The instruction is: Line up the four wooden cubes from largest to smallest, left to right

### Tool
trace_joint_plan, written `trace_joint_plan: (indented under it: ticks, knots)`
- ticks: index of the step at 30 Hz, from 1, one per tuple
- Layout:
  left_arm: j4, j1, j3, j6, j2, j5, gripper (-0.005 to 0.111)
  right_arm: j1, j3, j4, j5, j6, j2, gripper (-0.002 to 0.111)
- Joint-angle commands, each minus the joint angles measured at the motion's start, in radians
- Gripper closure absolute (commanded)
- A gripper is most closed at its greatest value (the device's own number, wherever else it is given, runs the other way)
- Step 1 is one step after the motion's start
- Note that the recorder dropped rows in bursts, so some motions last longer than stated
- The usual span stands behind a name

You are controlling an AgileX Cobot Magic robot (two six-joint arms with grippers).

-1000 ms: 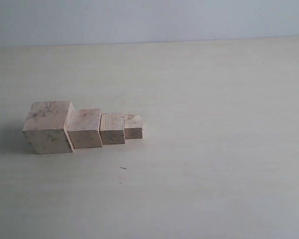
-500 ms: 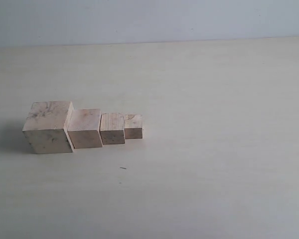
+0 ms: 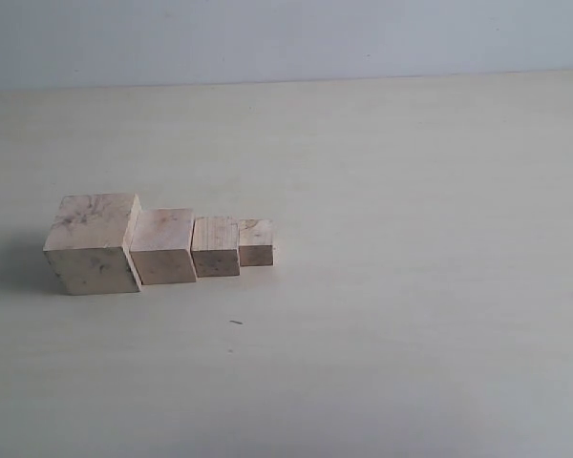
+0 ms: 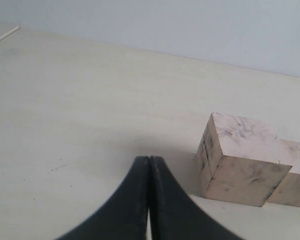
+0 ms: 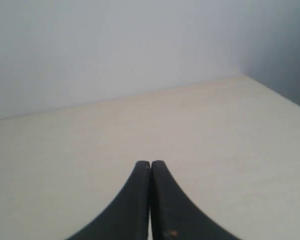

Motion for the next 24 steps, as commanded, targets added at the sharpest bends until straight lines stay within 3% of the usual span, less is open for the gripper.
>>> trace_joint_plan:
  ticks: [1,8,24]
  knots:
    - [-0.006,-0.007,-0.001,0.005,-0.005,-0.005,0.107,-0.007,0.068,0.043,-0.022,-0.009,-0.03,0.108]
    - [-0.006,-0.007,-0.001,0.005,-0.005,-0.005,0.107,-0.007,0.068,0.043,-0.023,-0.124,-0.033,0.108]
    - [-0.006,-0.007,-0.001,0.005,-0.005,-0.005,0.107,-0.007,0.068,0.043,0.029,-0.119,-0.033,0.108]
